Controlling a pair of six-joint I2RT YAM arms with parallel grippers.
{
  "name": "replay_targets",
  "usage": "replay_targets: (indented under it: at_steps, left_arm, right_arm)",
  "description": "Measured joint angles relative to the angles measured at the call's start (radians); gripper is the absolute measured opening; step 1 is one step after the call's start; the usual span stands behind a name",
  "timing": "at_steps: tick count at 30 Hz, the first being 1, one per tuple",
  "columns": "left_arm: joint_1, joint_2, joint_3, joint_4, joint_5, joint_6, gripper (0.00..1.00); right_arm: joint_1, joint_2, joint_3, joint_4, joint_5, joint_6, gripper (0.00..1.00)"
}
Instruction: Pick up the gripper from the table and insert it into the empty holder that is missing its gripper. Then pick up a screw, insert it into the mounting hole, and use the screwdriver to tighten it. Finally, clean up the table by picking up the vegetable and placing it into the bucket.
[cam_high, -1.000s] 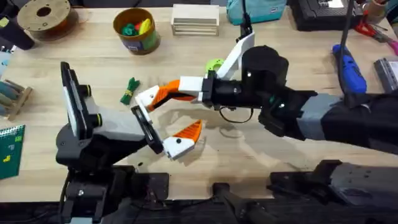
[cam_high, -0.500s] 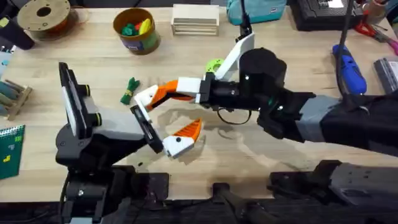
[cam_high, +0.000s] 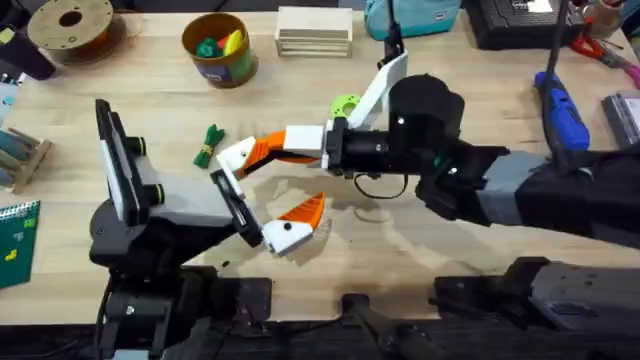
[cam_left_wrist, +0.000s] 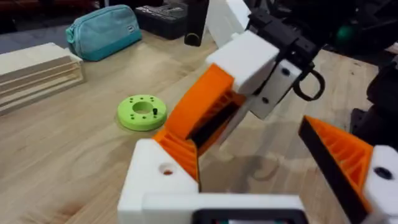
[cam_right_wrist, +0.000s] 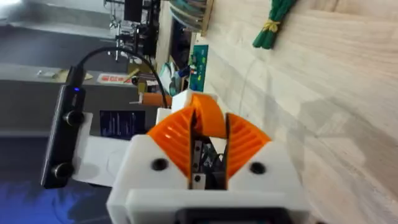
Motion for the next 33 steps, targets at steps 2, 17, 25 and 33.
replay_targets:
  at_steps: [2,17,25,33]
  left_arm:
    - [0.000,0.000,0.000,0.000,0.004,0.008,0.986]
    - [-0.022,-0.002,0.001,-0.008,0.081,0.049,0.986]
    - [-0.024,-0.002,0.001,-0.012,0.108,0.056,0.985]
    - [-0.024,-0.002,0.001,-0.013,0.116,0.056,0.985]
  right_arm:
    - [-0.002,0.000,-0.002,0.002,-0.015,-0.005,0.256]
    - [-0.039,0.027,-0.010,-0.006,-0.158,-0.048,0.634]
    - [-0.140,0.028,-0.014,0.032,-0.246,-0.059,0.761]
    - [-0.300,0.028,-0.014,0.058,-0.359,-0.155,0.765]
